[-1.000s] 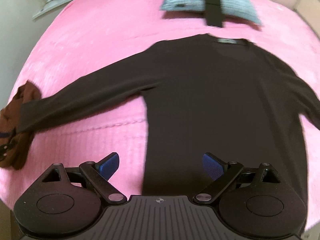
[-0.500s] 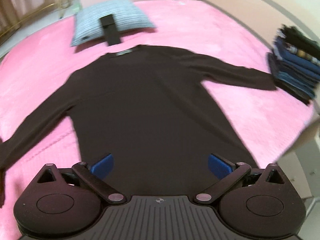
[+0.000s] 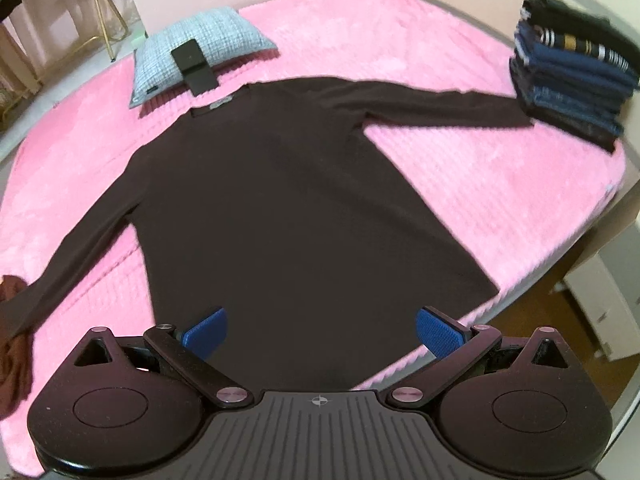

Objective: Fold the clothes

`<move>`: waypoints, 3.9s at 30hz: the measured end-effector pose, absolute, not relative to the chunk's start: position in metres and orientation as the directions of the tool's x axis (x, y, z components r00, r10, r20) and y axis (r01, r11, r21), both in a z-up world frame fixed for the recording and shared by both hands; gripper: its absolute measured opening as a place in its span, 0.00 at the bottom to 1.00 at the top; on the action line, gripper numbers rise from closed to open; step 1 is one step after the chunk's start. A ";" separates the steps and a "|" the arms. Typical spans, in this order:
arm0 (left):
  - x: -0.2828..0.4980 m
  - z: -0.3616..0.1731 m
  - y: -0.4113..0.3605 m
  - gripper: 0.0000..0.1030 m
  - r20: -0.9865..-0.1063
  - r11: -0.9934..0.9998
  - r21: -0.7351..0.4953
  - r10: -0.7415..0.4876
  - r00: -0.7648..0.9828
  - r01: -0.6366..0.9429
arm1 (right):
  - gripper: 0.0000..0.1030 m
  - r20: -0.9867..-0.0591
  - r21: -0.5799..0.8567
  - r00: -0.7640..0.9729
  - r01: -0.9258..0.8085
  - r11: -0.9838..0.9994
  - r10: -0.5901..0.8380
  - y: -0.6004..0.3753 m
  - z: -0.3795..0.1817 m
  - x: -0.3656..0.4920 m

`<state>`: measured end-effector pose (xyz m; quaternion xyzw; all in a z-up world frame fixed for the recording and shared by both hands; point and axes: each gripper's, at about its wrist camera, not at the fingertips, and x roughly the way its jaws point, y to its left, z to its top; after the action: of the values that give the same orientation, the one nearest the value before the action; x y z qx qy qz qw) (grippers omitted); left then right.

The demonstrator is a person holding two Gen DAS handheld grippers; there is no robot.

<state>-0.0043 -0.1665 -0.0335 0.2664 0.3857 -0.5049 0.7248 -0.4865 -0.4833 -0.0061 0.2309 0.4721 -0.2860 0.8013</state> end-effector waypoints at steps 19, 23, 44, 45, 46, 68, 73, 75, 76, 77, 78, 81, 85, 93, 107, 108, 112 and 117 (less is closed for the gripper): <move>-0.043 -0.031 -0.162 0.96 -0.852 0.149 0.075 -0.504 0.141 0.986 | 1.00 -0.883 0.109 0.402 0.678 0.727 -0.243 -0.447 0.013 -0.498; -0.036 -0.038 -0.152 0.96 -0.870 0.142 0.072 -0.476 0.132 0.987 | 1.00 -0.885 0.090 0.394 0.667 0.740 -0.248 -0.436 0.014 -0.490; -0.022 -0.052 -0.135 0.97 -0.888 0.179 0.016 -0.449 0.096 0.984 | 1.00 -0.937 -0.003 0.291 0.544 0.839 -0.192 -0.391 -0.010 -0.466; -0.025 -0.054 -0.137 0.97 -0.889 0.174 0.009 -0.449 0.088 0.985 | 1.00 -0.939 -0.007 0.285 0.543 0.840 -0.192 -0.391 -0.010 -0.469; -0.029 -0.055 -0.141 0.97 -0.890 0.169 0.005 -0.450 0.082 0.986 | 1.00 -0.941 -0.011 0.279 0.542 0.841 -0.192 -0.390 -0.011 -0.471; -0.100 -0.065 -0.201 0.97 -0.883 0.030 0.014 -0.468 0.026 0.999 | 1.00 -0.944 -0.027 0.257 0.563 0.826 -0.207 -0.431 -0.002 -0.499; -0.086 -0.063 -0.191 0.97 -0.880 0.100 0.028 -0.469 0.072 0.995 | 1.00 -0.917 -0.003 0.338 0.524 0.852 -0.211 -0.429 0.002 -0.486; -0.076 -0.061 -0.182 0.97 -0.876 0.160 0.037 -0.470 0.109 0.986 | 1.00 -0.883 0.026 0.421 0.481 0.876 -0.205 -0.426 0.008 -0.479; -0.070 -0.060 -0.177 0.97 -0.874 0.191 0.041 -0.469 0.128 0.981 | 1.00 -0.871 0.032 0.450 0.451 0.892 -0.197 -0.422 0.010 -0.472; -0.063 -0.059 -0.169 0.97 -0.874 0.230 0.047 -0.463 0.151 0.972 | 1.00 -0.861 0.034 0.474 0.419 0.907 -0.187 -0.418 0.011 -0.464; -0.055 -0.058 -0.161 0.97 -0.873 0.268 0.052 -0.456 0.174 0.962 | 1.00 -0.853 0.030 0.492 0.381 0.924 -0.175 -0.414 0.010 -0.455; -0.029 -0.056 -0.129 0.97 -0.875 0.377 0.080 -0.417 0.246 0.923 | 1.00 -0.833 0.002 0.537 0.241 0.971 -0.132 -0.391 0.008 -0.419; 0.020 -0.059 -0.080 0.98 -0.877 0.506 0.132 -0.341 0.338 0.852 | 1.00 -0.817 -0.034 0.576 -0.005 0.999 -0.025 -0.342 0.004 -0.362; 0.146 -0.095 -0.007 0.98 -0.873 0.614 0.252 -0.188 0.449 0.748 | 0.90 -0.796 -0.109 0.584 -0.395 0.912 0.158 -0.214 -0.028 -0.253; 0.251 -0.180 0.064 0.98 -0.913 0.739 0.196 -0.103 0.395 0.644 | 0.52 -0.827 -0.128 0.474 -0.684 0.718 0.303 -0.047 -0.188 -0.068; 0.251 -0.184 0.068 0.98 -0.917 0.746 0.189 -0.098 0.387 0.638 | 0.52 -0.833 -0.133 0.463 -0.699 0.703 0.303 -0.039 -0.200 -0.061; 0.254 -0.199 0.081 0.98 -0.930 0.766 0.176 -0.076 0.359 0.619 | 0.35 -0.865 -0.144 0.414 -0.747 0.650 0.284 -0.018 -0.241 -0.042; 0.256 -0.200 0.086 0.98 -0.937 0.775 0.165 -0.070 0.343 0.609 | 0.14 -0.859 -0.104 0.410 -0.726 0.679 0.307 -0.017 -0.244 -0.028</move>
<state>0.2558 0.0858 -0.1997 0.2544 0.5299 -0.2181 0.7790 -0.0281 -0.0171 -0.2435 -0.2392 0.4384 0.3210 0.8047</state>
